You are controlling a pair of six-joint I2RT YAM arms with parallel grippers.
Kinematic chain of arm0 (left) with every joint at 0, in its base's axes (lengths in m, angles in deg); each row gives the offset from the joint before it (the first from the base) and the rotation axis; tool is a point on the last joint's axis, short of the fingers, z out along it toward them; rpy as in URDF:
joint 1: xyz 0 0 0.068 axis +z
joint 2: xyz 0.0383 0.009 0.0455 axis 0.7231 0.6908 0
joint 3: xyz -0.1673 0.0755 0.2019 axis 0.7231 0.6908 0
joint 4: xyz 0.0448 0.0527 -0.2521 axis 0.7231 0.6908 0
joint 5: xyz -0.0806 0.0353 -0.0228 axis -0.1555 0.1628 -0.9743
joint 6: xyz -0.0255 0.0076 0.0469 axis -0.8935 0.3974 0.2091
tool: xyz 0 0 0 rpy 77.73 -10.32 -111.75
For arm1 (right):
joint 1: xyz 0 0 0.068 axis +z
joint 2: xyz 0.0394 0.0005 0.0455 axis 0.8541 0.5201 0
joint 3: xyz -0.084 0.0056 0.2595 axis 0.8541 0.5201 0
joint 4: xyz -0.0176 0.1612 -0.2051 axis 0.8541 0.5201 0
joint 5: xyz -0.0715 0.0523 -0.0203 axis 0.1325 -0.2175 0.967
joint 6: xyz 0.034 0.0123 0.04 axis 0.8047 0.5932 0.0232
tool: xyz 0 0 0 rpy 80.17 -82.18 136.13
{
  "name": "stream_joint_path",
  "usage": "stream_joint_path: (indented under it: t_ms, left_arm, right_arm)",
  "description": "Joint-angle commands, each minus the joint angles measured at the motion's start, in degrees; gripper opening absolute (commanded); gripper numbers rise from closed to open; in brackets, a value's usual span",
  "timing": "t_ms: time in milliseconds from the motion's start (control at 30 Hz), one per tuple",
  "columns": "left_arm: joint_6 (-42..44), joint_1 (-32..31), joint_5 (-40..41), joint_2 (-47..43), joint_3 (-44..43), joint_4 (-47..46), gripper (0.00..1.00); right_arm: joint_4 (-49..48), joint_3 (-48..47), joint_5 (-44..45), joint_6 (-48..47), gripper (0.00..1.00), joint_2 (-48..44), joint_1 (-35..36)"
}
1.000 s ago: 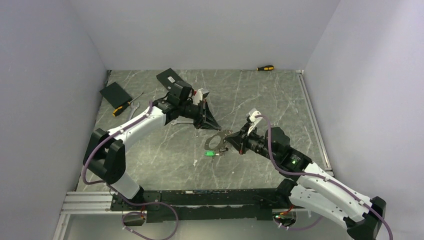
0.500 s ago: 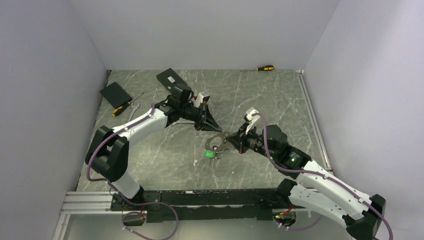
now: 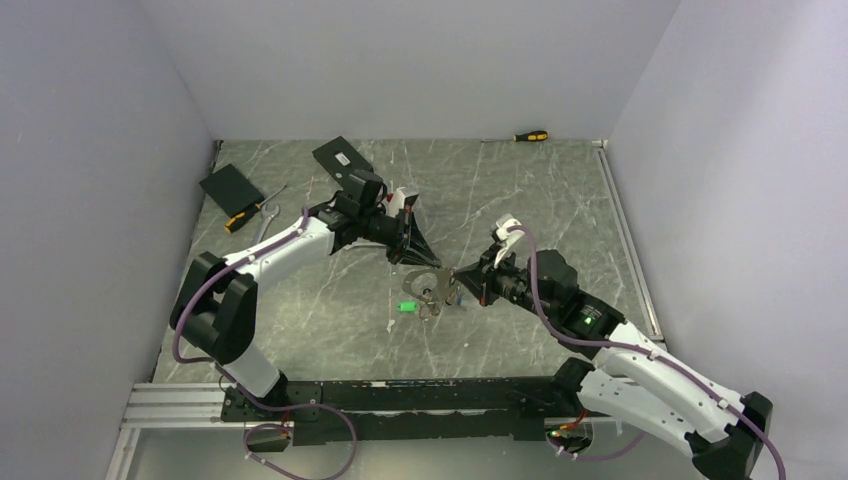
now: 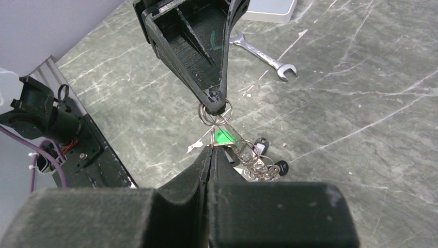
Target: Put the keys on the keyring
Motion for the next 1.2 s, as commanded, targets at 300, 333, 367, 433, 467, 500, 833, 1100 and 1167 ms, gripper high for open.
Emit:
stream_joint_path:
  t_ms: [300,333,367,433,467,500,833,1100,1167]
  left_arm:
    - [3.40,0.28,0.47,-3.41,-2.42,0.43,0.00]
    - [3.57,0.26,0.48,-3.45,-2.48,0.53,0.00]
    - [3.71,0.26,0.53,-3.41,-2.51,0.62,0.00]
    - [3.94,0.30,0.60,-3.41,-2.55,0.80,0.00]
    - [3.99,0.26,0.62,-3.33,-2.55,0.80,0.00]
    - [4.07,0.28,0.71,-3.32,-2.55,0.81,0.00]
    - [4.90,0.26,1.02,-3.49,-2.78,1.11,0.00]
    - [5.05,0.29,0.98,-3.33,-2.41,0.30,0.00]
    - [5.34,0.26,1.11,-3.32,-2.46,0.51,0.00]
  right_arm:
    - [-5.96,0.84,-1.28,0.91,0.00,2.09,-0.34]
    - [-6.10,0.81,-1.44,0.91,0.00,2.32,-0.36]
    - [-6.18,0.82,-1.62,0.93,0.00,2.63,-0.36]
    - [-6.48,0.84,-1.89,0.91,0.00,3.00,-0.31]
    - [-6.57,0.73,-1.98,0.91,0.00,3.20,-0.35]
    - [-6.79,0.73,-2.07,0.98,0.00,3.37,-0.31]
    - [-7.73,0.63,-2.90,1.06,0.00,5.08,-0.30]
    - [-8.39,0.97,-3.43,1.51,0.00,5.61,-0.36]
    - [-8.61,0.99,-3.67,1.67,0.00,5.86,-0.41]
